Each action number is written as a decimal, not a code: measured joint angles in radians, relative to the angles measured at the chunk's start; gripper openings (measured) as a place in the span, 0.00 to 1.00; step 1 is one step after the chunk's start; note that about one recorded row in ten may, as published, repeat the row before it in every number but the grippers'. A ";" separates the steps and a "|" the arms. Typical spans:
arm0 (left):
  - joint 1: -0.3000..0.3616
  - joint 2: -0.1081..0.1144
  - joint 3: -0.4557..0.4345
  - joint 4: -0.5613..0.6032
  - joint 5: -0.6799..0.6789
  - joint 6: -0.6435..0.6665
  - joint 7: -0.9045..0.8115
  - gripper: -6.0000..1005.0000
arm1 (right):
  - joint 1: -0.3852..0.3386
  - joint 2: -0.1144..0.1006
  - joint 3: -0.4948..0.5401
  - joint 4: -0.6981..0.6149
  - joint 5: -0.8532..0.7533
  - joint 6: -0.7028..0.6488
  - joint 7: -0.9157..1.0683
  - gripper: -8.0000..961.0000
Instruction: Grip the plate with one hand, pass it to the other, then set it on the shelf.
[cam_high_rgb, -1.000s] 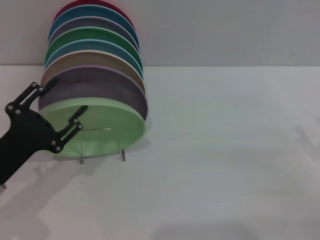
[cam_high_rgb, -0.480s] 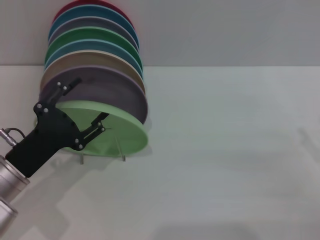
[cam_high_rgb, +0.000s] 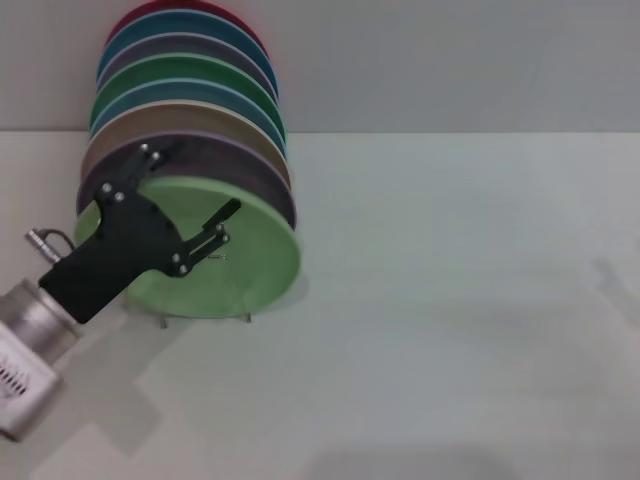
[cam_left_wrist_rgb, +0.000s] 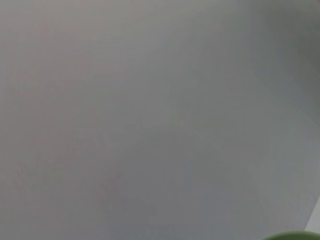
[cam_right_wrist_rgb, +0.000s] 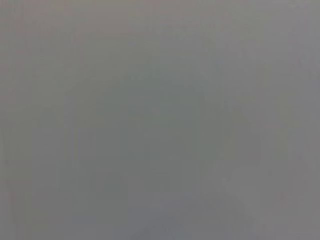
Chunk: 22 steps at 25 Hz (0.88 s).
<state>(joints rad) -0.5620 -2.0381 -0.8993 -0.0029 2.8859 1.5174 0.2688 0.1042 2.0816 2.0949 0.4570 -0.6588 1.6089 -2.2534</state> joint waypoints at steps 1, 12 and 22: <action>-0.004 -0.001 -0.001 0.000 -0.002 -0.007 0.001 0.78 | 0.000 0.000 -0.001 0.000 -0.001 0.000 -0.002 0.83; 0.045 0.004 -0.015 -0.052 -0.003 0.008 0.056 0.78 | -0.003 0.000 0.002 0.000 -0.019 0.000 -0.009 0.83; 0.142 0.000 -0.039 -0.079 -0.004 0.182 0.145 0.78 | -0.003 -0.001 0.006 0.001 -0.019 0.000 -0.034 0.83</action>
<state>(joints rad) -0.4204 -2.0383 -0.9384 -0.0823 2.8820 1.6992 0.4136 0.1016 2.0806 2.1005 0.4584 -0.6773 1.6089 -2.2877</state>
